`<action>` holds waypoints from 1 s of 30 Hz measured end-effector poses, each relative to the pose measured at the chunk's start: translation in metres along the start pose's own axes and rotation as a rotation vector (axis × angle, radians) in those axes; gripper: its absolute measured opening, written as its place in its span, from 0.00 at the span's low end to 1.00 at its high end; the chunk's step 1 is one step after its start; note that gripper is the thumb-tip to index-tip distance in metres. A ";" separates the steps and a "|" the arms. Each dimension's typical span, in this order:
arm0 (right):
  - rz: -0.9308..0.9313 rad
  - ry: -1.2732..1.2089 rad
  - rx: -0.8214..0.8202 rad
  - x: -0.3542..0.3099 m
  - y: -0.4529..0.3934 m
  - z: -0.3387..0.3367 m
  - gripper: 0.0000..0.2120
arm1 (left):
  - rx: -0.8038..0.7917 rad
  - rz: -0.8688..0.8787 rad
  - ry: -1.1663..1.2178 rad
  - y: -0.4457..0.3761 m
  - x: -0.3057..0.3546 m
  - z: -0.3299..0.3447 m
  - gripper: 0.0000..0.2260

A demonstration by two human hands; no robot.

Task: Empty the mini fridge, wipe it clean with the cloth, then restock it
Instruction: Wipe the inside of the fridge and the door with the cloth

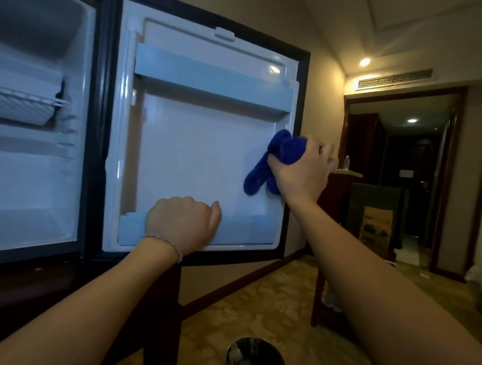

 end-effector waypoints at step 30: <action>0.094 0.136 -0.038 0.037 0.069 -0.005 0.44 | -0.002 0.127 -0.083 0.008 0.003 -0.006 0.14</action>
Point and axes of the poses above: each hand's wrist, its own y-axis away from the middle knuckle, its own z-axis out of the palm, x = y × z, the point moved 9 cm from there along -y, towards the middle knuckle
